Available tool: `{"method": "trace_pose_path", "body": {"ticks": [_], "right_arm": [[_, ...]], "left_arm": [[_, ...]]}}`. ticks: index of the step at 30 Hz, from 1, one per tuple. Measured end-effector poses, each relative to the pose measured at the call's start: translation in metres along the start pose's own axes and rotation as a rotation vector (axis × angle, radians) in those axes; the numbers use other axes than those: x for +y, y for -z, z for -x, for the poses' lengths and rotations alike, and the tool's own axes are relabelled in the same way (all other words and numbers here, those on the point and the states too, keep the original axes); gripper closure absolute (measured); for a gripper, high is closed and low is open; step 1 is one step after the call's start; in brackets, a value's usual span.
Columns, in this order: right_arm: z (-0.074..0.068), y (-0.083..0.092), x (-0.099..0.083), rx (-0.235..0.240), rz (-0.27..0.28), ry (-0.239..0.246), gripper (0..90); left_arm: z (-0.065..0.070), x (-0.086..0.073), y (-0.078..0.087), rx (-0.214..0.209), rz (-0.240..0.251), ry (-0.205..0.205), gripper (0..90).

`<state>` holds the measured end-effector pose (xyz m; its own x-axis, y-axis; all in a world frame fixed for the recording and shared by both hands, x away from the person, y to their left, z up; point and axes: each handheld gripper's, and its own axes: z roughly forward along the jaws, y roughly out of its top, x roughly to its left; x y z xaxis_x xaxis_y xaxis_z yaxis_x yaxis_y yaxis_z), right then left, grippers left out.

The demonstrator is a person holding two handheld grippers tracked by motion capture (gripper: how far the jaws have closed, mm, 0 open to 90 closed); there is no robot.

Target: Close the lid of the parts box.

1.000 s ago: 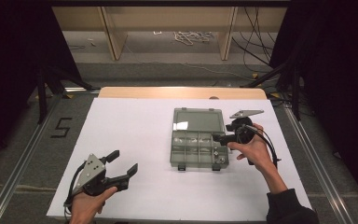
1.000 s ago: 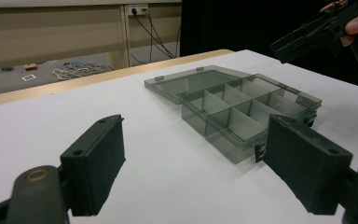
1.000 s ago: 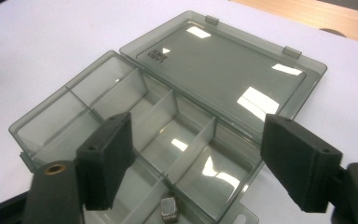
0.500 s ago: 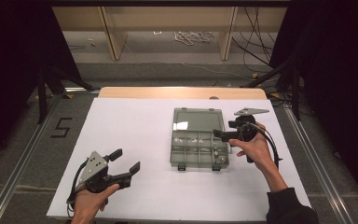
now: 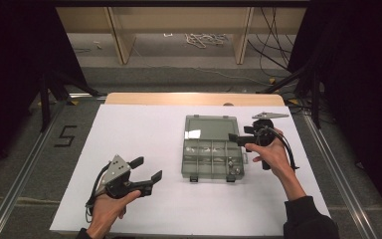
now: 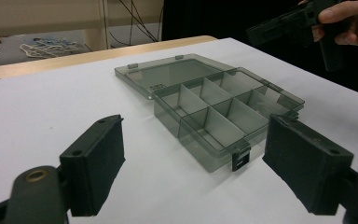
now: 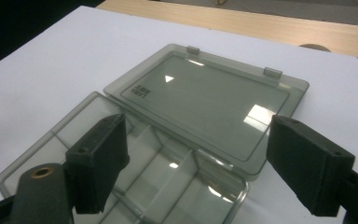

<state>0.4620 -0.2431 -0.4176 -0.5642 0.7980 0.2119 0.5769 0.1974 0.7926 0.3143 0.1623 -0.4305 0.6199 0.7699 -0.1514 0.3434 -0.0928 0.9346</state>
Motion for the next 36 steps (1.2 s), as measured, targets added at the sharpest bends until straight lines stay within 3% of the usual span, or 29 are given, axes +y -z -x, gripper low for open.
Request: {"method": "trace_pose_path", "body": {"ticks": [3,5,8,10,13,15,17,18,20,21,22,24,25,31,32,35,36], "right_arm": [[0.005,-0.004,0.001,-0.027,0.020,-0.005,23.9],[0.010,-0.007,0.002,-0.023,0.006,-0.037,23.9],[0.018,-0.012,0.001,-0.042,-0.013,-0.034,23.4],[0.022,-0.014,0.000,-0.055,-0.031,-0.054,23.1],[0.027,-0.019,-0.002,-0.047,-0.039,-0.076,23.0],[0.027,-0.021,-0.003,-0.053,-0.049,-0.100,23.1],[0.029,-0.024,-0.002,-0.051,-0.042,-0.076,23.4],[0.029,-0.024,-0.002,-0.050,-0.047,-0.088,23.6],[0.030,-0.027,-0.001,-0.057,-0.051,-0.083,23.2],[0.029,-0.027,0.000,-0.064,-0.087,-0.101,23.4],[0.031,-0.028,0.002,-0.075,-0.078,-0.073,23.6],[0.033,-0.030,0.005,-0.066,-0.071,-0.063,24.2],[0.029,-0.031,0.007,-0.074,-0.088,-0.113,24.6],[0.035,-0.041,0.014,-0.092,-0.146,-0.093,25.6],[0.036,-0.043,0.014,-0.092,-0.153,-0.094,25.9],[0.038,-0.049,0.013,-0.082,-0.180,-0.116,25.9],[0.039,-0.051,0.013,-0.079,-0.190,-0.109,26.0]], "left_arm": [[0.002,0.003,-0.012,-0.016,-0.023,0.018,19.2],[0.004,0.006,-0.021,-0.025,-0.031,0.025,19.8],[0.006,0.008,-0.033,-0.036,-0.058,0.026,21.1],[0.008,0.008,-0.041,-0.044,-0.078,0.050,21.4],[0.008,0.008,-0.050,-0.054,-0.100,0.040,21.7],[0.008,0.009,-0.054,-0.051,-0.110,0.047,21.8],[0.007,0.009,-0.059,-0.047,-0.123,0.044,22.7],[0.008,0.009,-0.062,-0.038,-0.131,0.062,23.1],[0.006,0.010,-0.067,-0.044,-0.142,0.052,23.7],[0.006,0.010,-0.069,-0.039,-0.154,0.063,24.2],[0.005,0.010,-0.072,-0.044,-0.161,0.063,24.4],[0.004,0.009,-0.078,-0.048,-0.172,0.058,26.7],[0.004,0.010,-0.080,-0.048,-0.187,0.051,26.9],[0.007,0.006,-0.098,-0.057,-0.248,0.030,32.1],[0.006,0.006,-0.100,-0.060,-0.278,0.010,33.1],[0.008,0.005,-0.107,-0.056,-0.284,0.024,37.2],[0.007,0.005,-0.109,-0.058,-0.299,0.010,38.1]]}}
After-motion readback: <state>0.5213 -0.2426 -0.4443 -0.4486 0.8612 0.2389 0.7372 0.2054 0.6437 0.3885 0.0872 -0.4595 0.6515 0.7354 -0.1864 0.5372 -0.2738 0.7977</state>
